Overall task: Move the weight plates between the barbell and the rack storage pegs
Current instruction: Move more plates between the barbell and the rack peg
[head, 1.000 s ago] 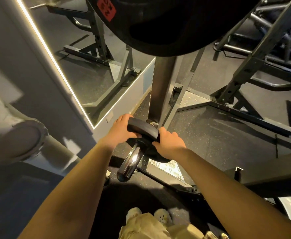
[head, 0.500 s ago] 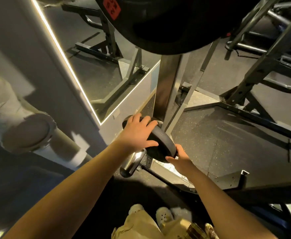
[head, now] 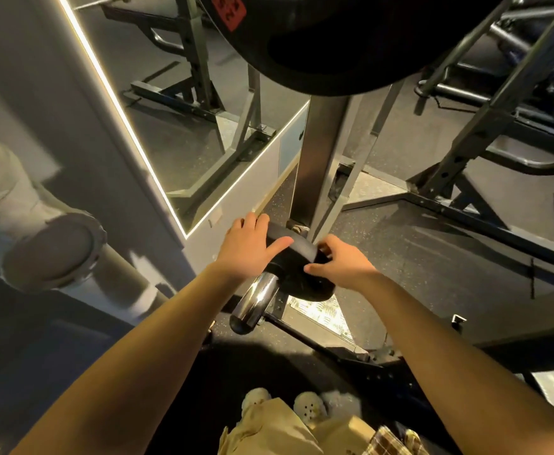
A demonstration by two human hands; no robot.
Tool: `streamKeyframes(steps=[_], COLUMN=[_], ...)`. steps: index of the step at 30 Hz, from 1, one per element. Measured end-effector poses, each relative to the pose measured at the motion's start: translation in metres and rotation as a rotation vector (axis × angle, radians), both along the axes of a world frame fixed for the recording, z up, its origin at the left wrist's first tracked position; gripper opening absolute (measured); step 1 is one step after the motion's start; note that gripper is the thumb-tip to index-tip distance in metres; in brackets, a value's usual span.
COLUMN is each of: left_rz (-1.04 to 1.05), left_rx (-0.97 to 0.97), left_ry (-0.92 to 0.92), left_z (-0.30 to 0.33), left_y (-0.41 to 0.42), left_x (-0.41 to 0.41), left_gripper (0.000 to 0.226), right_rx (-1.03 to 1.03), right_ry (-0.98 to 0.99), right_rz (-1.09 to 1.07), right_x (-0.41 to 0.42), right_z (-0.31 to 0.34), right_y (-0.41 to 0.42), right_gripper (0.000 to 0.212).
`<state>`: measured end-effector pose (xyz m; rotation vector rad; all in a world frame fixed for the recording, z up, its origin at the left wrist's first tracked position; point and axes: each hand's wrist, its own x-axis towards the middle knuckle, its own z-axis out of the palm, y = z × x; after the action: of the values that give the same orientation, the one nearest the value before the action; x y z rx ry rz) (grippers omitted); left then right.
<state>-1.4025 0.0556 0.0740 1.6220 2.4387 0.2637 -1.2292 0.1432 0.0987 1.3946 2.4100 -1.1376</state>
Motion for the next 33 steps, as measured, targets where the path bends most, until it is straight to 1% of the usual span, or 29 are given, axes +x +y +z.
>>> streamKeyframes(steps=[1, 3, 5, 6, 7, 8, 9, 10, 11, 12, 13, 16, 17, 18, 19, 21, 23, 25, 26, 27, 29, 30, 31, 33], left_rz=[-0.017, -0.052, -0.086, -0.140, -0.213, -0.272, -0.316, -0.367, -0.411, -0.409, -0.361, -0.045, 0.029, 0.067, 0.082, 0.049, -0.019, -0.061, -0.075, -0.099, -0.199, -0.241, -0.270, -0.292], left_rx=[-0.011, -0.026, -0.048, -0.052, -0.052, -0.029, -0.005, 0.015, 0.052, 0.073, 0.064, -0.016, -0.023, 0.007, 0.055, 0.108, 0.095, 0.080, 0.114, 0.197, 0.406, 0.467, 0.472, 0.405], left_ry=[0.022, 0.093, 0.182, 0.245, 0.309, 0.331, 0.324, 0.305, 0.273, 0.223, 0.157, -0.171, -0.258, -0.292, -0.280, -0.165, -0.014, 0.093, 0.118, 0.148, 0.297, 0.367, 0.400, 0.412], left_z=[0.002, 0.008, 0.011, 0.012, 0.013, 0.014, 0.019, 0.023, 0.026, 0.030, 0.029, 0.002, -0.008, -0.016, -0.020, -0.017, -0.008, -0.005, -0.006, -0.008, -0.016, -0.019, -0.023, -0.024], left_y=[0.001, 0.001, 0.000, -0.002, -0.004, -0.005, -0.003, 0.001, 0.008, 0.014, 0.019, 0.018, 0.014, 0.010, 0.007, 0.006, 0.006, 0.005, 0.003, 0.001, -0.002, -0.003, -0.002, -0.003], left_x=[0.002, 0.009, 0.017, 0.022, 0.025, 0.024, 0.020, 0.014, 0.005, -0.002, -0.011, -0.028, -0.025, -0.021, -0.016, -0.005, 0.010, 0.030, 0.040, 0.050, 0.066, 0.071, 0.075, 0.081], left_gripper=[0.073, 0.070, 0.068, 0.071, 0.074, 0.071, 0.061, 0.052, 0.047, 0.045, 0.046, 0.060, 0.062, 0.063, 0.063, 0.065, 0.068, 0.069, 0.065, 0.058, 0.045, 0.041, 0.040, 0.044], right_rx=[0.020, 0.101, 0.277, 0.353, 0.394, 0.403, 0.388, 0.358, 0.316, 0.280, 0.255, 0.257, 0.262, 0.264, 0.259, 0.201, 0.111, 0.006, -0.069, -0.174, -0.382, -0.424, -0.438, -0.411], right_ry=[-0.004, -0.086, -0.195, -0.215, -0.198, -0.151, -0.087, -0.023, 0.039, 0.090, 0.131, 0.185, 0.201, 0.212, 0.225, 0.244, 0.247, 0.178, 0.127, 0.106, 0.131, 0.142, 0.154, 0.145], right_rz=[0.036, 0.106, 0.141, 0.131, 0.106, 0.072, 0.036, 0.002, -0.038, -0.077, -0.108, -0.123, -0.123, -0.122, -0.121, -0.144, -0.166, -0.170, -0.186, -0.231, -0.347, -0.372, -0.374, -0.333], right_x=[-0.010, -0.027, -0.033, -0.030, -0.024, -0.015, -0.007, 0.001, 0.007, 0.012, 0.015, 0.018, 0.019, 0.021, 0.023, 0.028, 0.036, 0.045, 0.049, 0.053, 0.059, 0.060, 0.061, 0.060], right_z=[0.006, 0.011, 0.004, -0.002, -0.008, -0.015, -0.022, -0.028, -0.033, -0.037, -0.041, -0.048, -0.049, -0.050, -0.053, -0.057, -0.066, -0.075, -0.075, -0.077, -0.076, -0.073, -0.071, -0.068], right_y=[0.000, -0.005, -0.016, -0.021, -0.026, -0.029, -0.031, -0.032, -0.032, -0.032, -0.033, -0.034, -0.034, -0.034, -0.034, -0.036, -0.038, -0.036, -0.033, -0.028, -0.021, -0.019, -0.017, -0.016], right_gripper=[0.048, 0.047, 0.041, 0.038, 0.034, 0.031, 0.030, 0.030, 0.029, 0.029, 0.028, 0.028, 0.028, 0.028, 0.028, 0.026, 0.028, 0.027, 0.027, 0.029, 0.039, 0.041, 0.044, 0.049])
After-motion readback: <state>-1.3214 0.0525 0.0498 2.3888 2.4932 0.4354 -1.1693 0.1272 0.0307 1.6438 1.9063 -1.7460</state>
